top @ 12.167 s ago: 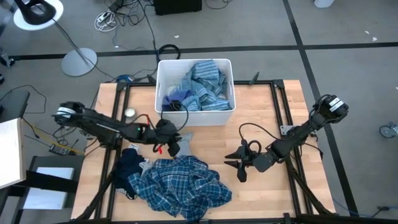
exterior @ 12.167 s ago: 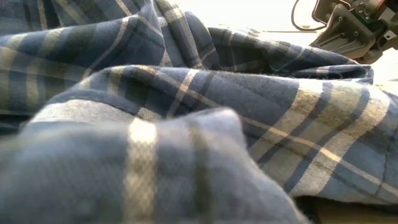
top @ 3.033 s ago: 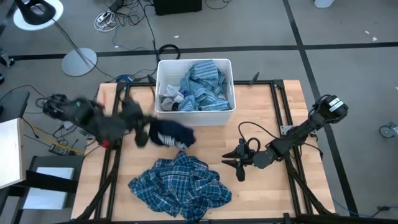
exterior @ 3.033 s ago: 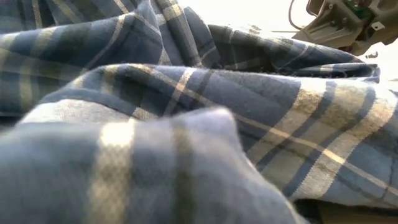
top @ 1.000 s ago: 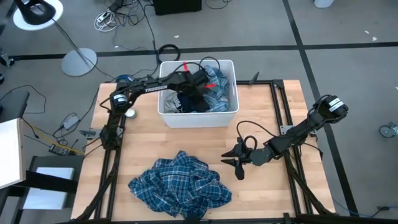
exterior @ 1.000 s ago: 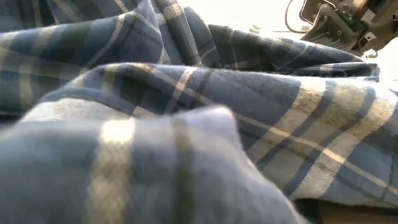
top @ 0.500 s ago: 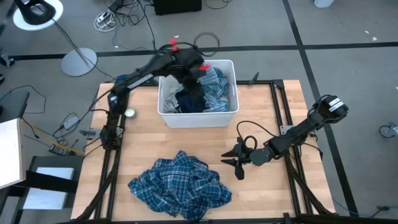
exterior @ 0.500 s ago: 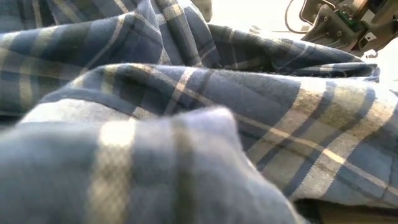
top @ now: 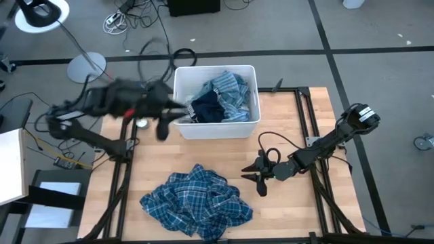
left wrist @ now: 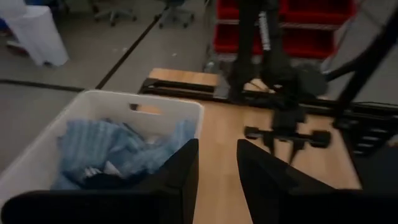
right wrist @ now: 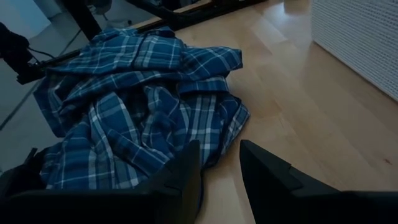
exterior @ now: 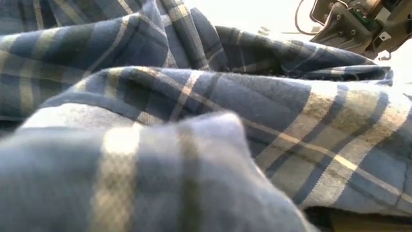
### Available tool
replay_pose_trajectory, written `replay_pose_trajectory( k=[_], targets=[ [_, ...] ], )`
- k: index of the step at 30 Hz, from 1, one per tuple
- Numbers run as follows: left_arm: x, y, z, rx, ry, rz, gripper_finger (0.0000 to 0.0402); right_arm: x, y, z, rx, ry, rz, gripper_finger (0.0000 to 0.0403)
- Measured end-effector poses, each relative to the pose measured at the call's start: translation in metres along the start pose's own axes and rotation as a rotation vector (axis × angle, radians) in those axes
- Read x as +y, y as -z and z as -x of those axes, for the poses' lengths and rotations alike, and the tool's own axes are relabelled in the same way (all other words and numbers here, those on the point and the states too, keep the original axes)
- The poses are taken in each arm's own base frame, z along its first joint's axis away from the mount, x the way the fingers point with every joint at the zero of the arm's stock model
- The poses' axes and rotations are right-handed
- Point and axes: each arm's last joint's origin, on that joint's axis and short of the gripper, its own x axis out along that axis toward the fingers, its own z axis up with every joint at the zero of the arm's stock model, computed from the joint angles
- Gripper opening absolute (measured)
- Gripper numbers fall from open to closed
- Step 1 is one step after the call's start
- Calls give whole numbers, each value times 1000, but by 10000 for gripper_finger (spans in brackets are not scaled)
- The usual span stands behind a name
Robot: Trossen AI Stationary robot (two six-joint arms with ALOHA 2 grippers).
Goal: Sort clothes
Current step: Put the blue and white patterned shirt into the white laundry bin
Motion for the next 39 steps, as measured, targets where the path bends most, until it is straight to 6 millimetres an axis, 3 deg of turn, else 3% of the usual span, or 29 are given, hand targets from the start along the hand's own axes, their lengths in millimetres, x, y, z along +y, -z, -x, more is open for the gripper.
replay_pose_trajectory(
  k=[3, 7, 13, 18, 22, 28, 31, 39],
  targets=[
    [-16, 38, 15, -52, 57, 25, 115, 1, -1, 0, -15, -9, -10, 115],
    [-26, 92, 19, -128, 130, 54, 115, 3, -5, 0, -49, -37, -33, 115],
    [-25, 162, 9, -170, 160, 122, 115, 8, -15, 1, -130, -101, -53, 130],
    [-22, 200, -1, -178, 161, 149, 115, 18, -24, -4, -149, -144, -47, 176],
    [-21, 217, -7, -173, 160, 147, 115, 31, -20, -27, -121, -123, 67, 220],
    [-21, 223, -10, -147, 156, 159, 115, 43, -10, -73, -79, -73, 213, 265],
    [-21, 223, -10, -151, 158, 161, 115, 47, -7, -101, -66, -58, 216, 276],
    [-21, 223, -10, -148, 163, 162, 115, 52, 17, -185, 47, -212, 231, 271]
  ],
)
